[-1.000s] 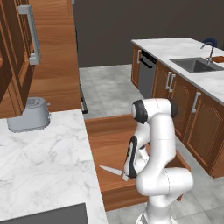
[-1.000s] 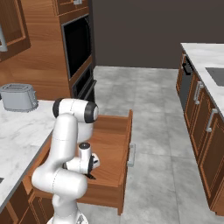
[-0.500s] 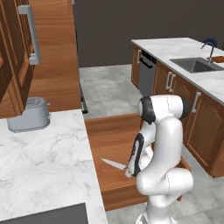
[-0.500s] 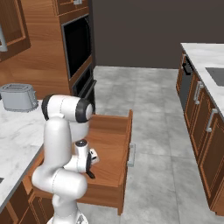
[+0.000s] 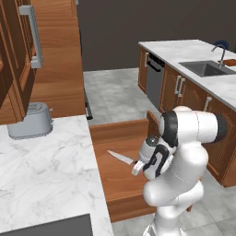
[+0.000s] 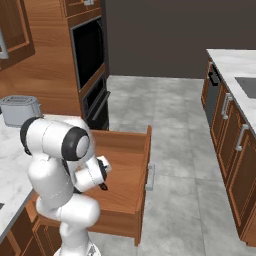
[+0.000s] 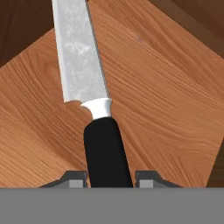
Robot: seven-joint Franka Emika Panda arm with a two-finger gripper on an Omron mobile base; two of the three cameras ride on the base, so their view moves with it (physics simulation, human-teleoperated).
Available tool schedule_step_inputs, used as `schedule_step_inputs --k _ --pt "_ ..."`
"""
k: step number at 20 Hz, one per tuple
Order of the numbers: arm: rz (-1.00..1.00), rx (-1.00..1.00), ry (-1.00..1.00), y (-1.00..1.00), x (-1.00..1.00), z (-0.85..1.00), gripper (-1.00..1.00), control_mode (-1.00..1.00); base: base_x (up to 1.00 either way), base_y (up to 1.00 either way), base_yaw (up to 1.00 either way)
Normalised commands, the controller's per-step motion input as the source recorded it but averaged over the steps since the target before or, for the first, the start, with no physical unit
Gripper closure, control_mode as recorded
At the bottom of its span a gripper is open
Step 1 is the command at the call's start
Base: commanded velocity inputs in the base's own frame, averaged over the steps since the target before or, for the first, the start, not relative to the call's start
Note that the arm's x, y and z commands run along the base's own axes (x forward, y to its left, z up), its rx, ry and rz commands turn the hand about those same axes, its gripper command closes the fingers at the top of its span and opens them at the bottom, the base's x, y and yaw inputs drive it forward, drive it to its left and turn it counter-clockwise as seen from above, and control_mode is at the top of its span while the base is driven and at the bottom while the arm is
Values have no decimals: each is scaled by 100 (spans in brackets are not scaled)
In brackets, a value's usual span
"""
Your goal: Pick up the knife from the drawer and place it on the cutting board. Then place the meat from the plate to the cutting board.
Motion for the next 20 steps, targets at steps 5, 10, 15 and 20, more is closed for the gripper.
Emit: schedule_step_inputs --k 5,10,15,20 --pt "0 0 17 -25 0 100 100 -100 0 0 0" --pt "-1 5 19 -21 -1 100 100 -100 0 0 0" --pt "-6 11 18 -1 -5 100 100 -100 0 0 0" --pt "-8 11 19 0 -3 98 100 -100 0 0 0"
